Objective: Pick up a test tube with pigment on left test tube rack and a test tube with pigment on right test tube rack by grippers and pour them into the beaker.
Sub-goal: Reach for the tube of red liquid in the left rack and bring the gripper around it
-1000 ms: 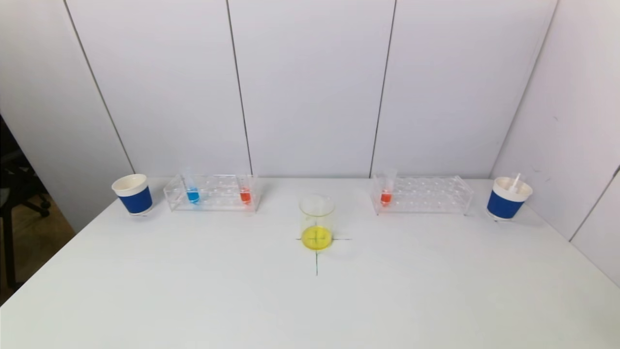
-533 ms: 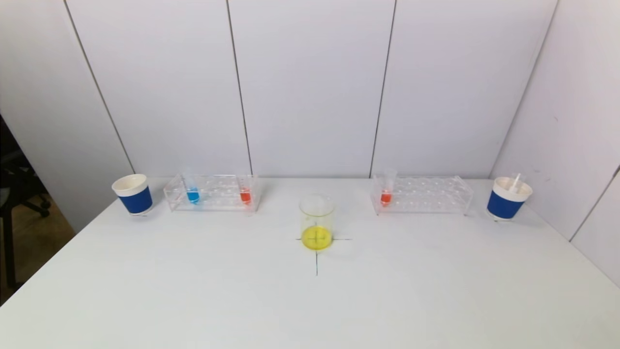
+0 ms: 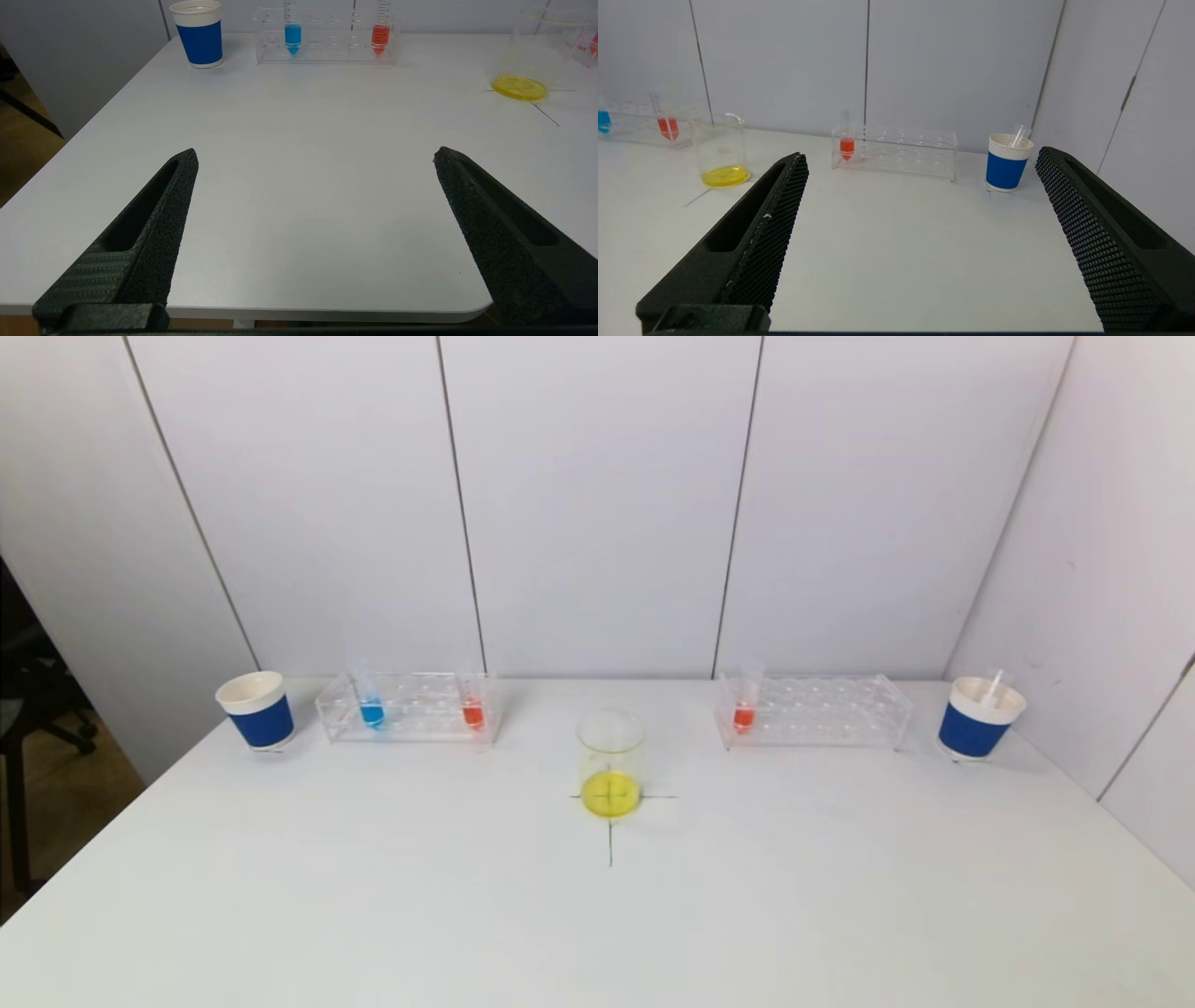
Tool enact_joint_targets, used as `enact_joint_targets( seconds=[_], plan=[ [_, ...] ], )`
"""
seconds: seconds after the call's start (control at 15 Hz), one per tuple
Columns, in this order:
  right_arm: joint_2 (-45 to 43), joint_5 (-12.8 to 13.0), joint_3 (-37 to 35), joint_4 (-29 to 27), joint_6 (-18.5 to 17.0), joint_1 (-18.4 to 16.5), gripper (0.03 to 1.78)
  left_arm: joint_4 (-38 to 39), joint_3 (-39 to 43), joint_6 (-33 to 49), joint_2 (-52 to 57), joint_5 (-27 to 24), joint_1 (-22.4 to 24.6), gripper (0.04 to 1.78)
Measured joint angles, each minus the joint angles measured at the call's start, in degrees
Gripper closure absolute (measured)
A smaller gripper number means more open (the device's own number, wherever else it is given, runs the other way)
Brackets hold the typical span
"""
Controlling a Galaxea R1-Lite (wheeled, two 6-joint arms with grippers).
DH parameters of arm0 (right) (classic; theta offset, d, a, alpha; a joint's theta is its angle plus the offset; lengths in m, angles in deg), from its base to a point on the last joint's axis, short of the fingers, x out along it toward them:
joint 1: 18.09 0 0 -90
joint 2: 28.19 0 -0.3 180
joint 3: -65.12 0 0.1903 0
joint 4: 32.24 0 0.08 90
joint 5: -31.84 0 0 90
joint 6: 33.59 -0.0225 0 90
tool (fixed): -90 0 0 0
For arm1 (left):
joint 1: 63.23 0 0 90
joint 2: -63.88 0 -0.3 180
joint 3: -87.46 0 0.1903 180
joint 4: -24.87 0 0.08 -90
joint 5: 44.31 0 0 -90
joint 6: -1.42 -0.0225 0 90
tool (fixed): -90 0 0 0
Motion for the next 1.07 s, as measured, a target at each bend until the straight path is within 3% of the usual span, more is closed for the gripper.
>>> enact_joint_targets(
  seconds=[0.2, 0.4, 0.87, 1.07],
  plan=[
    [-0.2, 1.7, -0.5, -4.4, 2.2, 0.0, 0.04, 0.0, 0.0, 0.0, 0.0, 0.0, 0.0, 0.06],
    [-0.2, 4.8, -0.5, -13.2, 1.7, 0.0, 0.04, 0.0, 0.0, 0.0, 0.0, 0.0, 0.0, 0.06],
    [-0.3, 4.4, -0.5, -13.4, 1.1, 0.0, 0.04, 0.0, 0.0, 0.0, 0.0, 0.0, 0.0, 0.06],
    [-0.3, 5.0, -0.5, -13.4, -0.9, 0.0, 0.04, 0.0, 0.0, 0.0, 0.0, 0.0, 0.0, 0.06]
  ],
)
